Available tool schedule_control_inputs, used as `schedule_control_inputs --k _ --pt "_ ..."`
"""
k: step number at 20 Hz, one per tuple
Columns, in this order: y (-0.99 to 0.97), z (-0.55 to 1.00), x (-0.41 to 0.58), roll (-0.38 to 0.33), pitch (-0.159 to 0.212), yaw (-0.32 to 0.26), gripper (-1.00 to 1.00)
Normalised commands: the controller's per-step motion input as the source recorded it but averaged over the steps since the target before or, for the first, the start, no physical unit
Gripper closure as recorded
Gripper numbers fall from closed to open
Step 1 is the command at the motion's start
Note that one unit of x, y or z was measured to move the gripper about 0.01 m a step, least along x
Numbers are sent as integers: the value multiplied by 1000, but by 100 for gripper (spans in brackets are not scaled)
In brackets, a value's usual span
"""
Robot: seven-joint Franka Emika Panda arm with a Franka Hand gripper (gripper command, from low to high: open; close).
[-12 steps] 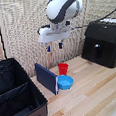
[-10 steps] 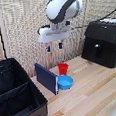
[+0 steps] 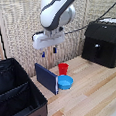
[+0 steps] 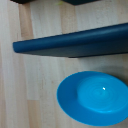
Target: Discover the targeted book and set your gripper to the appropriate amplitude. Smoothly guide your gripper in the direction of the book and snatch it firmly. Search for the back section of the caddy. Move the held book towards the back section and lightly deposit it inside.
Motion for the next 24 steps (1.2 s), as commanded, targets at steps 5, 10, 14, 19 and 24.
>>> schedule_control_inputs --k 5,10,14,19,24 --pt "156 -210 449 -2 47 119 -100" --pt "21 -283 307 0 38 72 -100" --pt "79 -236 70 -4 73 21 -100" --pt "103 -193 -26 -37 73 -28 -100" --pt "205 -158 2 -46 8 -11 100"
